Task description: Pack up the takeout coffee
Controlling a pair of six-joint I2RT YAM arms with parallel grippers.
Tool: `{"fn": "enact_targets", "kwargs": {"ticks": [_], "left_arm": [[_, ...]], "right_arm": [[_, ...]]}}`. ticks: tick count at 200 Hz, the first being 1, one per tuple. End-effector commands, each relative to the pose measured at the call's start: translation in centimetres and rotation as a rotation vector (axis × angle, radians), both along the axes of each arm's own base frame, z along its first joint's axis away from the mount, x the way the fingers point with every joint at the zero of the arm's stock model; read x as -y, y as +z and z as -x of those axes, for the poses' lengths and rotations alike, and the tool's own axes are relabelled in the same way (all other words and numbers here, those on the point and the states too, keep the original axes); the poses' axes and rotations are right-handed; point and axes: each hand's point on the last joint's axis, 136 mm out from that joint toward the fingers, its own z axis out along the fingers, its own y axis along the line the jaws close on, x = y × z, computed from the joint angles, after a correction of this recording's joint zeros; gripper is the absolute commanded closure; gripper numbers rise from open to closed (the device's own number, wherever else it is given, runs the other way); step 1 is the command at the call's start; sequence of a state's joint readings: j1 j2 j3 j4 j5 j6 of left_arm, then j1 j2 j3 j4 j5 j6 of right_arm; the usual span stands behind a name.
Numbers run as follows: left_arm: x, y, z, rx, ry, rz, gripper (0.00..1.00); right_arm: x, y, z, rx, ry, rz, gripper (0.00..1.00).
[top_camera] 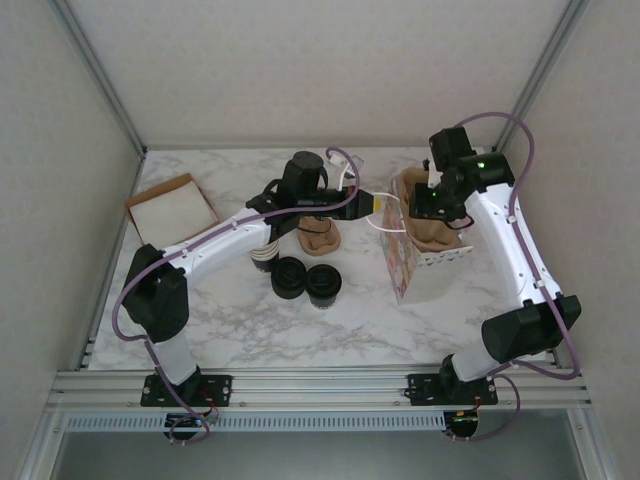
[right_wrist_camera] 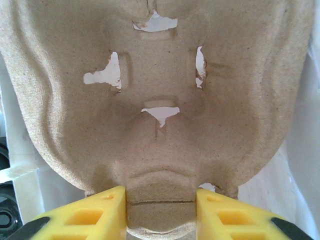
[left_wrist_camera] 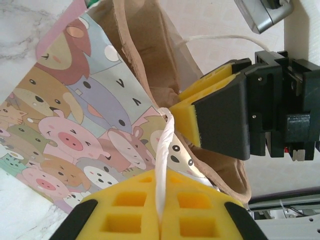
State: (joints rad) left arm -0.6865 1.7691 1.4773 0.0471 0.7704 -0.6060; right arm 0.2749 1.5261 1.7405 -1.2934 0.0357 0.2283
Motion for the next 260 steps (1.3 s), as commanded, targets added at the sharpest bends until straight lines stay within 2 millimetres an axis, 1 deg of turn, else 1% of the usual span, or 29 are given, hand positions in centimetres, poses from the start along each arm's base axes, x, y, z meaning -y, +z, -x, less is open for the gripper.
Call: {"fn": "enact_targets", "kwargs": {"ticks": [1, 16, 35, 73, 113, 127, 143, 156, 176, 195, 203, 216, 245, 260], "left_arm": [[0.5, 1.1, -0.3, 0.018, 0.004, 0.018, 1.0], [0.5, 1.1, -0.4, 0.018, 0.004, 0.017, 1.0], [0.5, 1.0, -0.4, 0.017, 0.005, 0.015, 1.0], [0.5, 1.2, -0.5, 0.018, 0.01, 0.017, 1.0], [0.6, 0.8, -0.6, 0.011, 0.012, 0.013, 1.0], [0.7, 0.8, -0.7, 0.01, 0.011, 0.015, 1.0], [0.7, 0.9, -0.6, 0.011, 0.01, 0.016, 1.0], [0.7, 0.9, -0.7, 0.012, 0.012, 0.015, 1.0], [0.7, 0.9, -0.7, 0.012, 0.011, 0.013, 1.0], [0.6, 1.0, -0.7, 0.014, 0.012, 0.012, 1.0], [0.6, 1.0, -0.7, 0.013, 0.013, 0.012, 1.0], [0.6, 0.9, -0.7, 0.013, 0.014, 0.009, 1.0], [0.6, 0.9, -0.8, 0.014, 0.015, 0.011, 1.0], [0.8, 0.8, -0.8, 0.013, 0.01, 0.012, 1.0]], "right_arm": [[1.1, 0.6, 0.4, 0.035, -0.01, 0.06, 0.64], [1.8, 0.7, 0.2, 0.046, -0.028, 0.09, 0.65], [2.1, 0.8, 0.1, 0.051, -0.039, 0.104, 0.65], [1.4, 0.2, 0.4, 0.029, -0.02, 0.076, 0.65], [0.2, -0.8, 1.5, 0.0, 0.03, 0.061, 0.65], [0.1, -1.1, 1.7, -0.005, 0.038, 0.073, 0.65], [0.5, -1.4, 1.6, -0.013, 0.023, 0.096, 0.65], [1.2, -1.3, 1.5, -0.01, -0.001, 0.129, 0.65], [1.5, -1.2, 1.4, 0.002, -0.009, 0.145, 0.65], [2.8, -1.3, 1.4, -0.001, -0.044, 0.211, 0.65], [3.0, -1.3, 1.4, -0.005, -0.049, 0.222, 0.65], [2.6, -1.2, 1.4, -0.002, -0.033, 0.218, 0.65], [0.7, -0.7, 1.8, 0.019, 0.048, 0.207, 0.65], [0.5, -0.6, 1.9, 0.014, 0.057, 0.208, 0.65]]}}
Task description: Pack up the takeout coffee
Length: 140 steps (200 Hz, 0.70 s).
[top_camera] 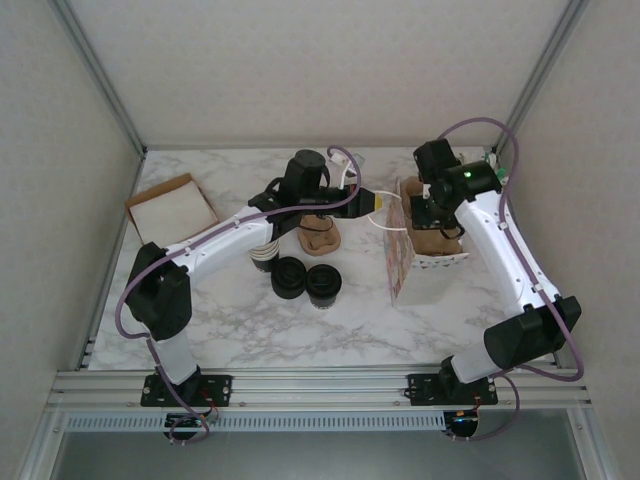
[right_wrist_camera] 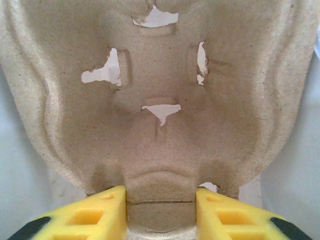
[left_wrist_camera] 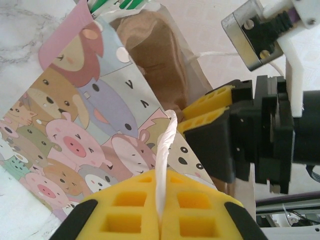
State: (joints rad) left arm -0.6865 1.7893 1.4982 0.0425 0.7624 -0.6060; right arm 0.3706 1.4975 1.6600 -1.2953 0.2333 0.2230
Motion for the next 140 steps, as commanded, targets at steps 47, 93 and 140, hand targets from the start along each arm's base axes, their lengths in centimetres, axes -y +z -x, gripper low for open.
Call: {"fn": "enact_targets", "kwargs": {"ticks": [47, 93, 140], "left_arm": [[0.5, 1.1, -0.3, 0.015, 0.001, 0.017, 1.0], [0.2, 1.2, -0.3, 0.023, 0.01, 0.01, 1.0], [0.0, 1.1, -0.3, 0.026, 0.016, 0.008, 1.0]], "right_arm": [[2.4, 0.6, 0.0, 0.0, -0.063, 0.171, 0.65], [1.5, 0.3, -0.3, 0.001, -0.043, 0.122, 0.65], [-1.1, 0.9, -0.2, 0.021, 0.01, -0.036, 0.65]]}}
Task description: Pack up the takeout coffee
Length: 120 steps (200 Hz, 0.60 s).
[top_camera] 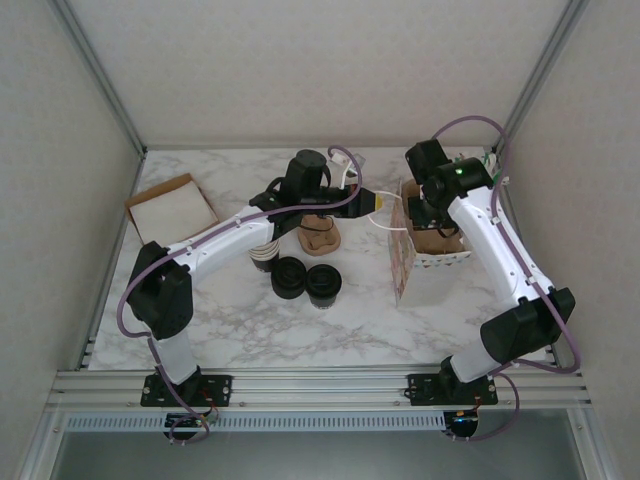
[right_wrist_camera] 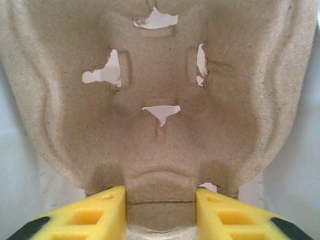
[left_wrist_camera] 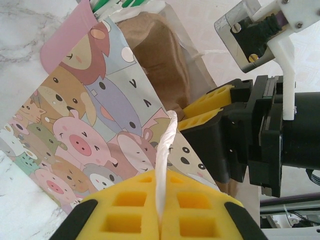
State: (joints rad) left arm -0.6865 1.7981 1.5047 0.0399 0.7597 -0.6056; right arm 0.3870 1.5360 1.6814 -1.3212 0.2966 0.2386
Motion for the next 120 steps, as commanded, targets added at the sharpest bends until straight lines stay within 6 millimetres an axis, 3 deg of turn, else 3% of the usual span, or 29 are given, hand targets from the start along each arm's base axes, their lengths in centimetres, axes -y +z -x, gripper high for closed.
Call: {"fn": "enact_targets", "kwargs": {"ticks": [1, 33, 68, 120], "left_arm": [[-0.2, 1.3, -0.1, 0.028, 0.014, 0.01, 1.0], [-0.5, 1.4, -0.1, 0.035, 0.026, 0.013, 1.0], [-0.7, 1.5, 0.0, 0.038, 0.029, 0.017, 1.0], [-1.3, 1.5, 0.0, 0.045, 0.043, 0.012, 1.0]], "right_arm": [[-1.6, 1.4, 0.1, 0.038, 0.029, -0.103, 0.65], [-2.2, 2.1, 0.2, 0.044, 0.035, -0.147, 0.64], [-0.5, 0.8, 0.1, -0.008, -0.019, -0.036, 0.64], [0.0, -1.4, 0.2, -0.084, -0.041, 0.014, 0.64]]}}
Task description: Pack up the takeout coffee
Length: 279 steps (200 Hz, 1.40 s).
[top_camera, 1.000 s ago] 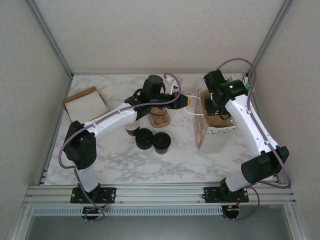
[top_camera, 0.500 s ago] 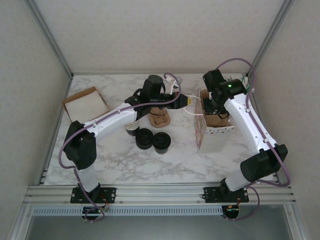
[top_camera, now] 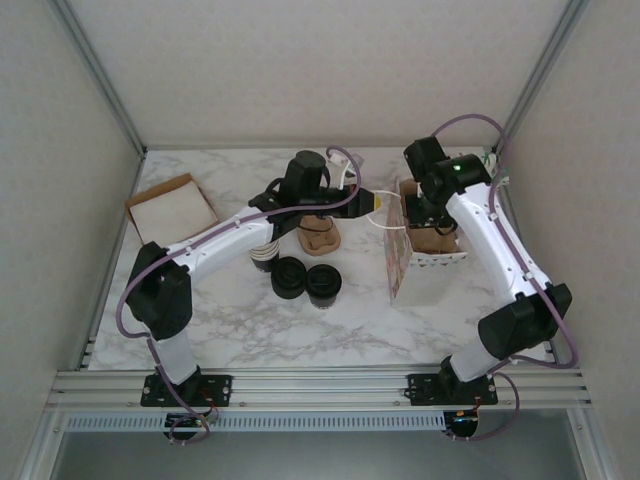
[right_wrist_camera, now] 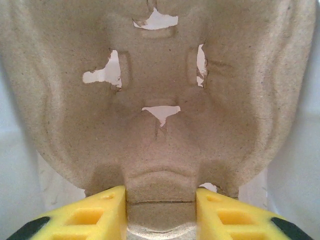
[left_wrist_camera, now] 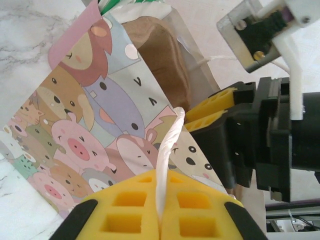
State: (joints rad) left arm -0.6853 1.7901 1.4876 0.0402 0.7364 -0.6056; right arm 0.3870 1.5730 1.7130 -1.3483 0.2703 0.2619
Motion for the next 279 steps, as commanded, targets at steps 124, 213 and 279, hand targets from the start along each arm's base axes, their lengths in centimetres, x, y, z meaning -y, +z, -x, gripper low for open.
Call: {"fn": "enact_targets", "kwargs": {"ticks": [124, 213, 279], "left_arm": [[-4.5, 3.3, -0.4, 0.106, 0.129, 0.027, 1.0], [-6.8, 2.2, -1.8, 0.097, 0.18, 0.015, 1.0], [-7.4, 1.9, -2.0, 0.094, 0.19, 0.01, 1.0]], "right_arm": [[-3.3, -0.6, -1.1, -0.037, 0.037, -0.196, 0.64], [-4.9, -3.6, -2.4, -0.091, 0.055, -0.088, 0.65], [-5.3, -6.1, -2.7, -0.125, 0.053, -0.033, 0.65]]}}
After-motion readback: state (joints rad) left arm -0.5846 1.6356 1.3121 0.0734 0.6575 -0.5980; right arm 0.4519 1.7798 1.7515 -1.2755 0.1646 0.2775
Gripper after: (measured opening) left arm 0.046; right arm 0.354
